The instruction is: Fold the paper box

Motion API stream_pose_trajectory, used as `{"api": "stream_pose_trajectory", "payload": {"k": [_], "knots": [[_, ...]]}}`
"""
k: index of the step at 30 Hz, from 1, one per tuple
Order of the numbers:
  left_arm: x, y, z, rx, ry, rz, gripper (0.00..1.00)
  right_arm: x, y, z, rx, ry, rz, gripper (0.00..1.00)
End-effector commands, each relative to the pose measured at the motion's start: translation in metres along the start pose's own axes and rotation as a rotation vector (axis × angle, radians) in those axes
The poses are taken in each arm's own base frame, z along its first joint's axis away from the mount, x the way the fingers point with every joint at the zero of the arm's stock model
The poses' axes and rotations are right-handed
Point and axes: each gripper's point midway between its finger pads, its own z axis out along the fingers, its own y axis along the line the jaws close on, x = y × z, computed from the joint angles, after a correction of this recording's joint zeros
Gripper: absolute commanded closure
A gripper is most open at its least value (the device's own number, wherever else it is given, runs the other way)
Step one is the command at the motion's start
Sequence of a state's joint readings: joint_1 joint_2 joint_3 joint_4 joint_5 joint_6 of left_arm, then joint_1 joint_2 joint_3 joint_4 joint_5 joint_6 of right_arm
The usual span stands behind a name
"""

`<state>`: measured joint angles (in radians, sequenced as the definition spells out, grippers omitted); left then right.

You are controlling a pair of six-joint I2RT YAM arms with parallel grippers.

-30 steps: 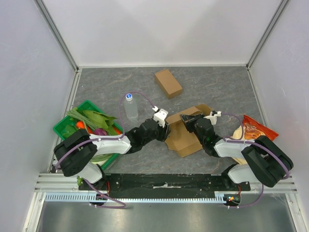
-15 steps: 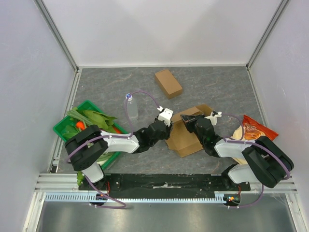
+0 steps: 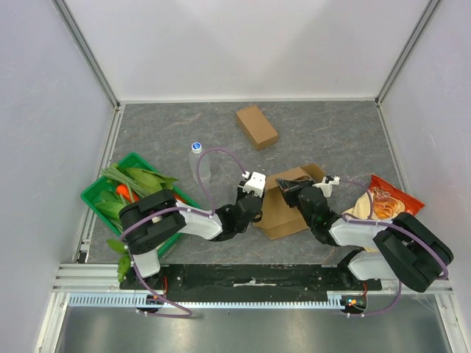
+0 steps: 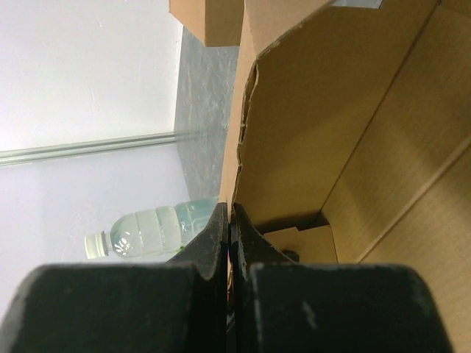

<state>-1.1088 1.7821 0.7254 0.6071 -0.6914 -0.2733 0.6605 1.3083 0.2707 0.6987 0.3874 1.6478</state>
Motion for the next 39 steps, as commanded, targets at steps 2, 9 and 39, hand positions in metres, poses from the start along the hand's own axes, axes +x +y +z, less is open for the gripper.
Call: {"api": "stream_pose_trajectory", "payload": {"k": [2, 9, 39], "knots": [[-0.011, 0.018, 0.005, -0.148, -0.099, -0.092, 0.54, 0.000, -0.014, -0.005, 0.008, -0.015, 0.023, 1.00], [-0.006, 0.030, 0.009, -0.264, -0.132, -0.097, 0.57, 0.004, -0.022, -0.007, 0.024, -0.010, 0.038, 1.00], [0.037, 0.063, 0.021, -0.558, -0.029, -0.143, 0.98, 0.019, -0.024, -0.026, 0.020, -0.009, -0.017, 0.86]]}}
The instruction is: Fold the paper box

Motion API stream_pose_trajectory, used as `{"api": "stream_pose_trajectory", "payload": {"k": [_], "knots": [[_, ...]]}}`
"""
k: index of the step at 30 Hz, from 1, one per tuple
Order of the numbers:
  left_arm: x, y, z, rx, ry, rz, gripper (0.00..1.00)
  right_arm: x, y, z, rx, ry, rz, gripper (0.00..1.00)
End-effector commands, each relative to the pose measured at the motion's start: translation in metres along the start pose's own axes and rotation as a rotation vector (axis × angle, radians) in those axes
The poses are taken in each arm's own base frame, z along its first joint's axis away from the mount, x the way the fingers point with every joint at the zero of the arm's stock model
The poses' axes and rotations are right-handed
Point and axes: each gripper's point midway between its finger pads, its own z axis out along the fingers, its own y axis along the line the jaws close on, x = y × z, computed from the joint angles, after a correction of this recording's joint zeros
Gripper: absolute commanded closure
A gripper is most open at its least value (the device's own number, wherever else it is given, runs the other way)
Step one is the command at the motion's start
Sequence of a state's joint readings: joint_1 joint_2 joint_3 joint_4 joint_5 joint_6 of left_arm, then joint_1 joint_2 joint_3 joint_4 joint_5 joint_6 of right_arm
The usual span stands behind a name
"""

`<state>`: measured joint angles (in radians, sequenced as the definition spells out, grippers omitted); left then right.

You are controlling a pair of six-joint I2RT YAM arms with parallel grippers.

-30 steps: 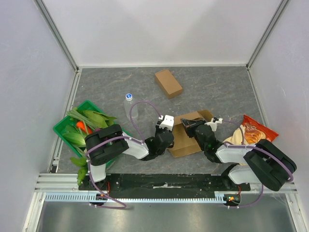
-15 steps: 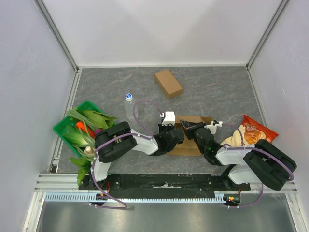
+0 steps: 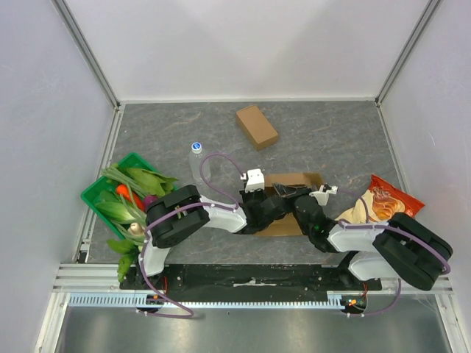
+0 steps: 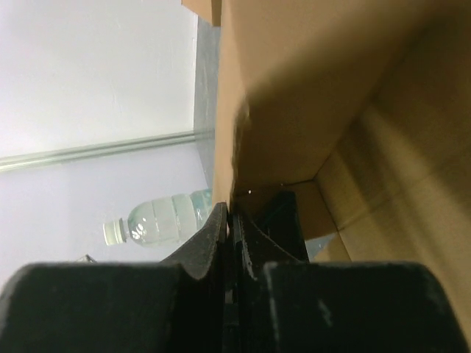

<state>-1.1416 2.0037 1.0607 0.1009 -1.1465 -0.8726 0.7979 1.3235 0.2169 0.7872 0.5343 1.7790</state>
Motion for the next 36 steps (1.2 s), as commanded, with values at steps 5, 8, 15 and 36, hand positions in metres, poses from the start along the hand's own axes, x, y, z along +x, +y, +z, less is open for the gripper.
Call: {"api": "stream_pose_trajectory", "payload": {"k": [5, 8, 15, 36], "knots": [[0.006, 0.041, 0.011, 0.064, -0.105, 0.111, 0.98, -0.014, -0.005, -0.027, 0.031, 0.019, -0.332, 0.07], [0.001, 0.045, 0.008, 0.078, -0.126, 0.152, 0.98, -0.019, 0.008, -0.048, 0.036, 0.074, -0.547, 0.02], [-0.009, 0.053, -0.003, 0.183, -0.167, 0.214, 0.98, -0.095, 0.063, -0.098, 0.129, 0.061, -1.260, 0.02], [-0.011, 0.061, -0.010, 0.190, -0.122, 0.184, 0.98, -0.023, 0.024, -0.037, 0.202, 0.610, -0.971, 0.20]]}}
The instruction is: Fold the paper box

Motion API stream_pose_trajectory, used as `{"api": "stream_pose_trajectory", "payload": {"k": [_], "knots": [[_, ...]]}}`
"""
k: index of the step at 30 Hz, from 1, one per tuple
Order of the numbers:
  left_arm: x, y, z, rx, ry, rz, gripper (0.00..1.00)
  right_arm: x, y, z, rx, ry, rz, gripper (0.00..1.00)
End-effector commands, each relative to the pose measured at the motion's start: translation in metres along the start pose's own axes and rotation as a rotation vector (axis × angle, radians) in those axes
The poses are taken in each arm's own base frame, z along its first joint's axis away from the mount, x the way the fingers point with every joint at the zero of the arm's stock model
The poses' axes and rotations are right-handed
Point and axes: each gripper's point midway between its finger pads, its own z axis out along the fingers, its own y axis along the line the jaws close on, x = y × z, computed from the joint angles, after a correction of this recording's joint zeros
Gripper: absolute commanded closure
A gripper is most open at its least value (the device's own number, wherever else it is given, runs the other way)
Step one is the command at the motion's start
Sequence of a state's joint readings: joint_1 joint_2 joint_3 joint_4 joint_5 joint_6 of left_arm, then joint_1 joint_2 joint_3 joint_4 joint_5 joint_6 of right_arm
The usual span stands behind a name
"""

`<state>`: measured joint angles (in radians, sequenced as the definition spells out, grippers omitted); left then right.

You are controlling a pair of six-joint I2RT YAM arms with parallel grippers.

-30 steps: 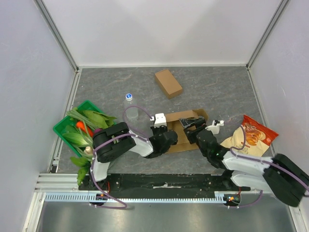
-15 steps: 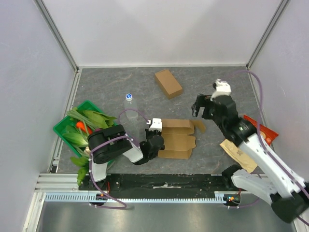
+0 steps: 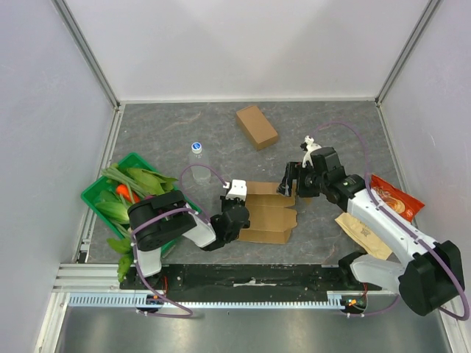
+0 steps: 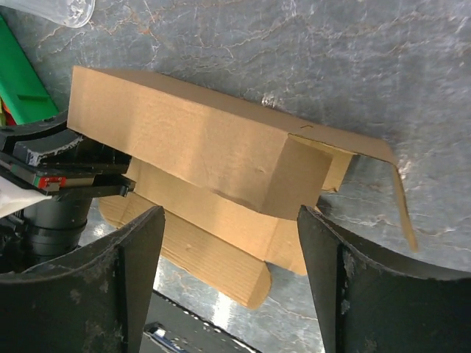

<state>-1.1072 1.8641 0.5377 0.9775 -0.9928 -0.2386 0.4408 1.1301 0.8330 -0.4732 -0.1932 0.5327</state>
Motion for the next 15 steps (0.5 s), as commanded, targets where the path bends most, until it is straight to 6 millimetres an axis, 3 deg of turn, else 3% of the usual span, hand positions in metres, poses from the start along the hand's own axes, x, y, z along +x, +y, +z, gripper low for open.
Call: {"api": "stream_pose_trajectory", "payload": {"k": [1, 2, 4, 6, 7, 8, 9, 10, 12, 13, 15], "knots": [[-0.008, 0.004, 0.000, -0.029, 0.000, -0.010, 0.98, 0.003, 0.003, 0.018, -0.039, -0.002, 0.125, 0.20], [-0.007, 0.004, 0.000, -0.030, 0.001, -0.009, 0.98, -0.005, 0.008, 0.021, -0.076, -0.039, 0.136, 0.21], [-0.007, 0.003, 0.001, -0.030, 0.002, -0.017, 0.98, -0.003, 0.005, 0.031, -0.091, -0.043, 0.172, 0.28], [-0.006, 0.002, 0.000, -0.028, 0.006, -0.014, 0.98, -0.012, 0.015, 0.035, -0.177, -0.070, 0.218, 0.44], [-0.006, 0.002, 0.000, -0.028, 0.007, -0.018, 0.98, -0.005, 0.013, 0.040, -0.194, -0.055, 0.246, 0.48], [-0.005, 0.002, 0.000, -0.029, 0.010, -0.016, 0.98, -0.012, 0.017, 0.041, -0.231, -0.084, 0.260, 0.53], [-0.006, 0.003, 0.000, -0.029, 0.010, -0.019, 0.98, -0.016, 0.021, 0.039, -0.277, -0.096, 0.313, 0.63], [-0.006, 0.003, 0.000, -0.031, 0.012, -0.026, 0.98, -0.008, 0.018, 0.039, -0.290, -0.094, 0.346, 0.69], [-0.007, 0.004, -0.001, -0.034, 0.015, -0.028, 0.98, -0.022, 0.022, 0.031, -0.372, -0.161, 0.433, 0.82], [-0.006, 0.004, -0.001, -0.037, 0.017, -0.032, 0.98, -0.012, 0.018, 0.031, -0.389, -0.162, 0.473, 0.87], [-0.005, 0.005, -0.002, -0.041, 0.022, -0.031, 0.98, -0.025, 0.014, 0.023, -0.440, -0.236, 0.502, 1.00]]}}
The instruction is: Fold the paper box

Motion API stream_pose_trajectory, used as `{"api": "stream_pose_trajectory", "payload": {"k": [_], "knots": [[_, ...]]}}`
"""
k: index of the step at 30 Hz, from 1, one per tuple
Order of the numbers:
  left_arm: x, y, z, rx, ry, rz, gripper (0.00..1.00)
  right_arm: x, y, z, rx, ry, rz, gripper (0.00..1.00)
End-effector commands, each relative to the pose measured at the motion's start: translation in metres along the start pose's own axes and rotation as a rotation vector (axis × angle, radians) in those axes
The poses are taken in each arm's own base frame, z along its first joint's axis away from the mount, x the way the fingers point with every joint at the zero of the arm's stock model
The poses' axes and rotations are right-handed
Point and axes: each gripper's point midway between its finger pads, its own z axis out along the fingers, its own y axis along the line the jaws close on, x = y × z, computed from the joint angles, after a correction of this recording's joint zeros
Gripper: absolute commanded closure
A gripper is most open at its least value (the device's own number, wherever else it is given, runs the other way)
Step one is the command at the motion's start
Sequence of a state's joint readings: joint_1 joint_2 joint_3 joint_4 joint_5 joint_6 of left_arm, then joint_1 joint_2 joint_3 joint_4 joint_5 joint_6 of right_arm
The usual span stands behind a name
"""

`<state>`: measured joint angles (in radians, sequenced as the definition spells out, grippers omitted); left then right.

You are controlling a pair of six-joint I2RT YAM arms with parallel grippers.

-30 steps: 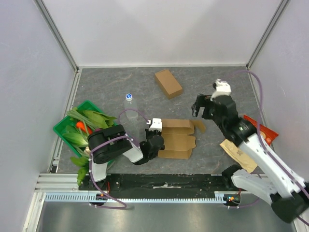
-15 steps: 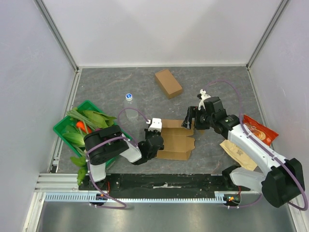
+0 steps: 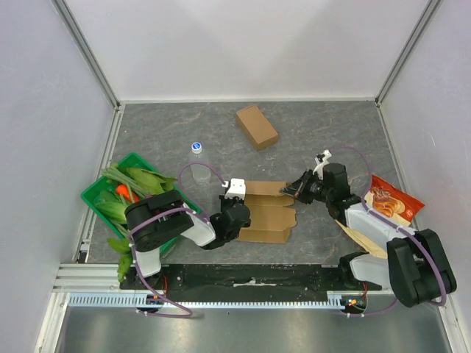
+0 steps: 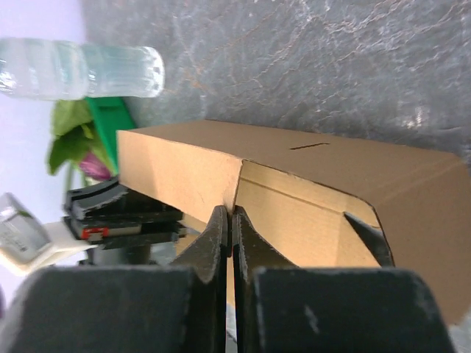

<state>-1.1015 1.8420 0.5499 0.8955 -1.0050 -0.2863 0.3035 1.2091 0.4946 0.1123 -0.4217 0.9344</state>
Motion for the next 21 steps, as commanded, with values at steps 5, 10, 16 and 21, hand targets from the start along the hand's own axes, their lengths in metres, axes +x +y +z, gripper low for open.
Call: {"api": "stream_pose_trajectory", "payload": {"k": [5, 10, 16, 21], "knots": [[-0.006, 0.001, -0.003, -0.022, 0.012, -0.055, 0.98, -0.030, 0.040, -0.024, -0.367, -0.146, 0.118, 1.00], [-0.002, 0.007, -0.007, -0.066, 0.063, -0.076, 0.98, -0.019, 0.016, -0.025, -0.214, -0.031, 0.033, 0.44], [-0.019, 0.007, -0.010, -0.138, 0.112, -0.184, 0.98, -0.046, -0.017, -0.087, 0.294, -0.112, -0.367, 0.27], [-0.056, 0.008, -0.017, -0.122, 0.103, -0.262, 0.98, -0.040, 0.018, -0.105, 0.268, -0.154, -0.477, 0.35]]}}
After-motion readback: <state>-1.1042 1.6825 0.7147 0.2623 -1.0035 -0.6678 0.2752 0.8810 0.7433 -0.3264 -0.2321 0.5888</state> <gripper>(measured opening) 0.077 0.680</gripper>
